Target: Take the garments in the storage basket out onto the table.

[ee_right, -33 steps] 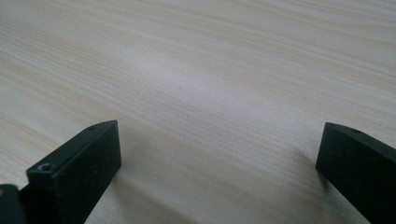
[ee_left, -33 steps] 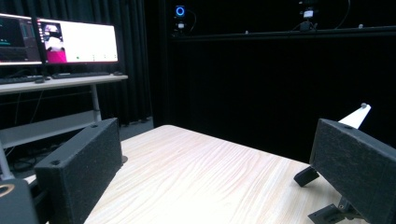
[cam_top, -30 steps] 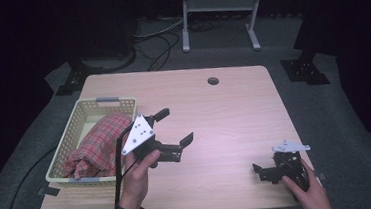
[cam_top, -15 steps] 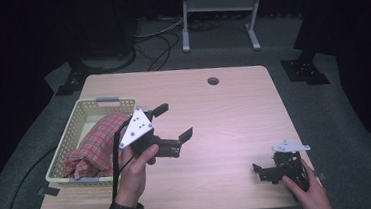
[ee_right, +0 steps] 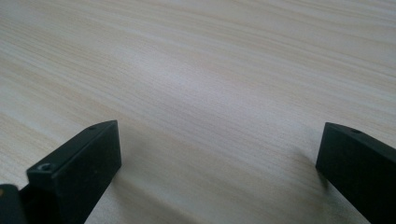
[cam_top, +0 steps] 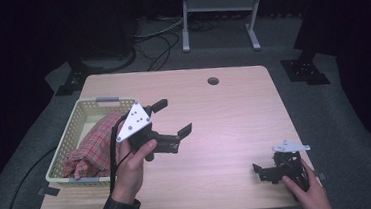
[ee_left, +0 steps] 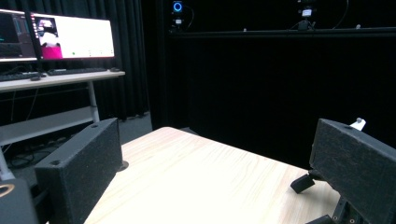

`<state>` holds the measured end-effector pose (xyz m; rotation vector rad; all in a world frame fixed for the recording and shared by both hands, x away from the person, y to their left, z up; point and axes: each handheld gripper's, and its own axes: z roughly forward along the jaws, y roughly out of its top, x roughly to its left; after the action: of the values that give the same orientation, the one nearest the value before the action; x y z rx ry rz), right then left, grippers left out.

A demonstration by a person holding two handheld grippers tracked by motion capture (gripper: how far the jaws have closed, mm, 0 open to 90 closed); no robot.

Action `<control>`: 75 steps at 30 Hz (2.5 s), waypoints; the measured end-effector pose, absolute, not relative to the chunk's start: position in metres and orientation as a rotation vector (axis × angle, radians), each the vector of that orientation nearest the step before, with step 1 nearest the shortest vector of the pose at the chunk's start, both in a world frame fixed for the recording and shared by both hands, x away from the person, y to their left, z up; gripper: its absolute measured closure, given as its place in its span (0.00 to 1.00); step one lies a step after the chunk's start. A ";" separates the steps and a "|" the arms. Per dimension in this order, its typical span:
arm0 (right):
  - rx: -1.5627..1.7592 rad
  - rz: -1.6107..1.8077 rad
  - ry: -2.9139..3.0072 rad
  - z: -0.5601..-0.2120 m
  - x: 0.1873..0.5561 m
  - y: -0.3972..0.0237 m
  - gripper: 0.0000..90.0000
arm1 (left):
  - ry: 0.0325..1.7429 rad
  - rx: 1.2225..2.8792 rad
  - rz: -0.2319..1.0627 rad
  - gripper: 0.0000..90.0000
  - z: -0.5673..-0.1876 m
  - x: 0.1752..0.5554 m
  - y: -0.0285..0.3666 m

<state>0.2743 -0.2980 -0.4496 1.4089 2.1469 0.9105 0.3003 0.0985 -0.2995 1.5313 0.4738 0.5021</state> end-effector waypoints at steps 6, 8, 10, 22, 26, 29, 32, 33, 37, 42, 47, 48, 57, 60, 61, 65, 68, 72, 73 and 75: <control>1.409 0.910 2.147 -0.450 0.274 -0.298 0.00 | 0.470 1.531 0.506 0.02 -0.289 0.302 0.101; 1.409 0.910 2.147 -0.450 0.274 -0.298 0.00 | 0.466 1.530 0.508 0.02 -0.286 0.302 0.101; 1.408 0.910 2.147 -0.450 0.274 -0.298 0.00 | 0.462 1.533 0.512 0.02 -0.283 0.302 0.102; 1.408 0.909 2.147 -0.450 0.274 -0.298 0.00 | 0.471 1.549 0.502 0.02 -0.275 0.306 0.109; 1.408 0.909 2.147 -0.450 0.274 -0.298 0.00 | 0.468 1.542 0.494 0.02 -0.274 0.307 0.112; 1.408 0.909 2.147 -0.450 0.274 -0.298 0.00 | 0.466 1.541 0.489 0.02 -0.274 0.307 0.114; 1.409 0.909 2.147 -0.450 0.274 -0.298 0.00 | 0.464 1.546 0.484 0.02 -0.273 0.307 0.117; 1.408 0.909 2.147 -0.450 0.274 -0.298 0.00 | 0.463 1.546 0.481 0.02 -0.273 0.307 0.118; 1.408 0.909 2.147 -0.450 0.274 -0.298 0.00 | 0.463 1.540 0.493 0.02 -0.271 0.308 0.124; 1.407 0.909 2.148 -0.450 0.274 -0.298 0.00 | 0.475 1.527 0.502 0.02 -0.270 0.309 0.135; 1.407 0.909 2.148 -0.450 0.274 -0.298 0.00 | 0.481 1.518 0.508 0.02 -0.267 0.310 0.148; 1.407 0.909 2.148 -0.450 0.274 -0.298 0.00 | 0.479 1.520 0.511 0.02 -0.266 0.310 0.150; 1.407 0.909 2.148 -0.450 0.274 -0.298 0.00 | 0.495 1.508 0.534 0.02 -0.262 0.311 0.168; 1.407 0.909 2.148 -0.450 0.274 -0.298 0.00 | 0.502 1.506 0.541 0.02 -0.261 0.311 0.174; 1.407 0.909 2.148 -0.450 0.274 -0.298 0.00 | 0.503 1.508 0.545 0.02 -0.261 0.311 0.175; 1.407 0.910 2.147 -0.450 0.274 -0.298 0.00 | 0.515 1.506 0.556 0.02 -0.261 0.312 0.183; 1.408 0.910 2.147 -0.450 0.274 -0.298 0.00 | 0.520 1.505 0.560 0.02 -0.260 0.312 0.189; 1.408 0.910 2.147 -0.450 0.274 -0.298 0.00 | 0.527 1.505 0.569 0.02 -0.259 0.313 0.195; 1.408 0.910 2.147 -0.450 0.274 -0.298 0.00 | 0.526 1.507 0.571 0.02 -0.259 0.312 0.197; 1.408 0.910 2.147 -0.450 0.274 -0.298 0.00 | 0.526 1.507 0.573 0.02 -0.259 0.313 0.198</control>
<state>0.2743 -0.2981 -0.4496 1.4085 2.1473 0.9101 0.3126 0.1985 -0.2590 1.5066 0.5260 0.5733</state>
